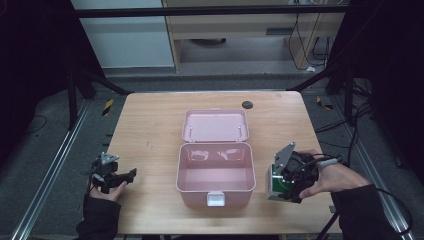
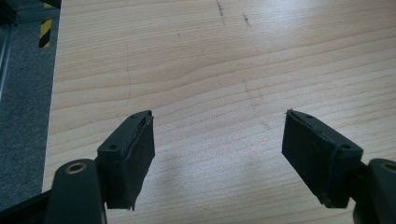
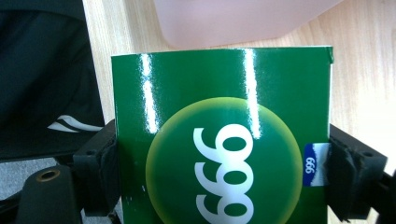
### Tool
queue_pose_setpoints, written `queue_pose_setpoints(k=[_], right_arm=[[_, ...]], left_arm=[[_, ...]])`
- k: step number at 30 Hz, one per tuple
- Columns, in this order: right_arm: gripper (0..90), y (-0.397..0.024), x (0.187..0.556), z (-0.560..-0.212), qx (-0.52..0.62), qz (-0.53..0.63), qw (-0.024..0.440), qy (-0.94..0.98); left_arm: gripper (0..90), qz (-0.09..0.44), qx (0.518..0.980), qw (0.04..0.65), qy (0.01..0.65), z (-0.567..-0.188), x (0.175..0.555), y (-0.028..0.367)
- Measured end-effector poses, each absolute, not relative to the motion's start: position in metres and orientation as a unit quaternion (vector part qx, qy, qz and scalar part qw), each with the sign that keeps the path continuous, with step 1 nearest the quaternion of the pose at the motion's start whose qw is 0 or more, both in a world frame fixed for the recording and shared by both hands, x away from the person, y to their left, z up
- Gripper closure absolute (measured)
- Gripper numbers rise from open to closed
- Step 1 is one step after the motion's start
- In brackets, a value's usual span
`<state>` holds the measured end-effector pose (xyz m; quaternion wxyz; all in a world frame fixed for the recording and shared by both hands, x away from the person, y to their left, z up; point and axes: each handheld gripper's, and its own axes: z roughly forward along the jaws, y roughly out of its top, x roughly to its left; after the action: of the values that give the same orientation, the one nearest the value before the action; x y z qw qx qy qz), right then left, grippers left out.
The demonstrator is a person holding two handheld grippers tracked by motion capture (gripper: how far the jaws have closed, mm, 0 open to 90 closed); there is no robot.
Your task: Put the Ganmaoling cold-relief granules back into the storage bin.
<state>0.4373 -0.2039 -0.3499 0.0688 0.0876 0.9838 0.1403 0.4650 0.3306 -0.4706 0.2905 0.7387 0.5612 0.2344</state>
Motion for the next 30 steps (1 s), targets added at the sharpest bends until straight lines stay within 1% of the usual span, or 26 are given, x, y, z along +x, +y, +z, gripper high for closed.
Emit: queue_pose_setpoints(k=[11,30], right_arm=[[16.2,-0.199,0.44,-0.319,0.084,0.146,0.089,0.982],[16.2,-0.185,0.446,-0.289,0.077,0.149,0.107,0.98]], left_arm=[[24.6,0.233,0.739,0.291,0.561,-0.471,0.465,0.33],[24.6,0.232,0.739,0.291,0.561,-0.471,0.465,0.33]])
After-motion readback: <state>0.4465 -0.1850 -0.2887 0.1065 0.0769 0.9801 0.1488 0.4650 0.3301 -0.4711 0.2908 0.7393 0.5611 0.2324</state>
